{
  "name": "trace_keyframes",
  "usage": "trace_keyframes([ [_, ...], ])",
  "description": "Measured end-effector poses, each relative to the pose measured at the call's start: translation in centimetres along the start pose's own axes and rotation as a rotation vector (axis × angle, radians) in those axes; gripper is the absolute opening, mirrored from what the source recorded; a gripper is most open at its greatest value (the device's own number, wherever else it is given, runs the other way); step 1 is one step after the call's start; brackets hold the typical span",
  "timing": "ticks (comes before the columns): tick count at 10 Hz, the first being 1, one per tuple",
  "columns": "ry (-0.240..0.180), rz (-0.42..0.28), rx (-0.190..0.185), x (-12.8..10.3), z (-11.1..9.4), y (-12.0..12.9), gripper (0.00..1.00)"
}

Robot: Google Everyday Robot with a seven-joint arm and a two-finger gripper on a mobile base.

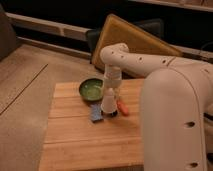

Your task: Place the ceramic cup over the eraser

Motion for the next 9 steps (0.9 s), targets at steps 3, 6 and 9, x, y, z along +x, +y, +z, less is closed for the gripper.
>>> trace_keyframes([
  [3, 0.014, 0.020, 0.018, 1.3, 0.2, -1.3, 0.00],
  [6, 0.014, 0.018, 0.018, 1.3, 0.2, -1.2, 0.00],
  [9, 0.008, 0.014, 0.001, 1.3, -0.4, -1.2, 0.00],
])
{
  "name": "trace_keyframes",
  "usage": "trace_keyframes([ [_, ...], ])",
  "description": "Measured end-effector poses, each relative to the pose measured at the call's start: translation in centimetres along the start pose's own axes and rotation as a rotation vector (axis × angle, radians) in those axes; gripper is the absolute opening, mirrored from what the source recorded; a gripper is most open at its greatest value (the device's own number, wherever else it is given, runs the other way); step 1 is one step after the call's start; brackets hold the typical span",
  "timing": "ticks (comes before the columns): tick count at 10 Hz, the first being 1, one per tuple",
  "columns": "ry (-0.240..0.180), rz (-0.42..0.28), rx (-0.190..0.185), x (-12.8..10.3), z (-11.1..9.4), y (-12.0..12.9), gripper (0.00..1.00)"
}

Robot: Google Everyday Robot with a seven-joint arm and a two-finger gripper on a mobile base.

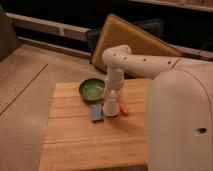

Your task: Place the ceramic cup over the eraser

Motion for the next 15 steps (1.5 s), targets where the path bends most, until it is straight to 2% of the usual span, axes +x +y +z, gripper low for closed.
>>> trace_keyframes([
  [3, -0.023, -0.054, -0.019, 0.3, -0.6, 0.4, 0.00],
  [6, -0.015, -0.069, -0.011, 0.7, -0.2, -0.1, 0.00],
  [10, 0.004, -0.077, 0.065, 0.5, 2.0, -1.8, 0.00],
  [12, 0.011, -0.084, 0.098, 0.4, 2.8, -1.7, 0.00],
  [15, 0.025, -0.091, 0.101, 0.5, 3.3, -1.2, 0.05],
])
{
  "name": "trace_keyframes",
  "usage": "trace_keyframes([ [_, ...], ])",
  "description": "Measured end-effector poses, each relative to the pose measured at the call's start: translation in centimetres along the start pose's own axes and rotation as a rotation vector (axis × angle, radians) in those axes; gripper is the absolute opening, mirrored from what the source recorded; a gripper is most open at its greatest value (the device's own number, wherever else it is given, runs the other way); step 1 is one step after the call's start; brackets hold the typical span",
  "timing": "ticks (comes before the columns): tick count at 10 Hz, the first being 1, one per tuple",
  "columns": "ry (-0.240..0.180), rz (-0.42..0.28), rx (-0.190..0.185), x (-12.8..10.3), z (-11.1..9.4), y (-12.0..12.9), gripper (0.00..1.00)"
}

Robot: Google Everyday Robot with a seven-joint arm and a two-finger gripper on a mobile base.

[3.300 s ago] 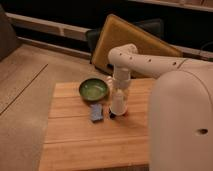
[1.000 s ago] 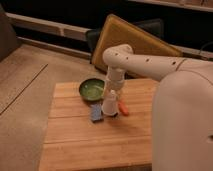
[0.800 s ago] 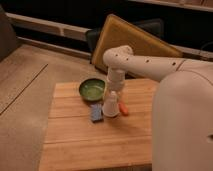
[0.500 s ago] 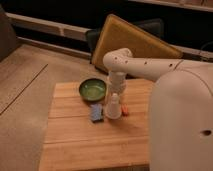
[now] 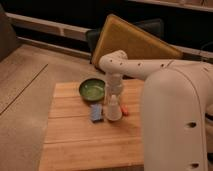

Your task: Place the ceramic cup over the eraser

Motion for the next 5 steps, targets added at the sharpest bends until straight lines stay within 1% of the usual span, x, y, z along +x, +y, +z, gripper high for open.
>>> trace_keyframes([
  [4, 0.000, 0.000, 0.000, 0.01, 0.01, -0.01, 0.05],
  [5, 0.000, 0.000, 0.000, 0.01, 0.01, 0.00, 0.04],
])
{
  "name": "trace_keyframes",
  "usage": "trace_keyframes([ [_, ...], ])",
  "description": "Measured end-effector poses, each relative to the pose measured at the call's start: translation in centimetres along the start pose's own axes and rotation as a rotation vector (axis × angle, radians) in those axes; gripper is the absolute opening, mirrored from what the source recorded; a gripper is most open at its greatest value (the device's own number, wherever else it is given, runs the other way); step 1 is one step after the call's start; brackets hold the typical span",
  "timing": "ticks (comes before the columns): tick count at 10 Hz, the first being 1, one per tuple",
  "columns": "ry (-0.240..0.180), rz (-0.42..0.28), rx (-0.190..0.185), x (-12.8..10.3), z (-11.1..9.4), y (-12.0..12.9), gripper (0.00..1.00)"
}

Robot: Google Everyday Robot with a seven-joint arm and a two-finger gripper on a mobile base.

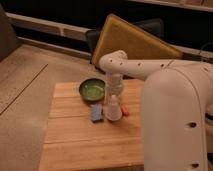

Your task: Place the ceramic cup over the eraser

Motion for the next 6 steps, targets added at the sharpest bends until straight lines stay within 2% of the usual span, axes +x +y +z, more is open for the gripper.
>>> trace_keyframes([
  [1, 0.000, 0.000, 0.000, 0.00, 0.00, 0.00, 0.00],
  [2, 0.000, 0.000, 0.000, 0.00, 0.00, 0.00, 0.02],
  [6, 0.000, -0.001, 0.000, -0.01, 0.00, -0.01, 0.37],
])
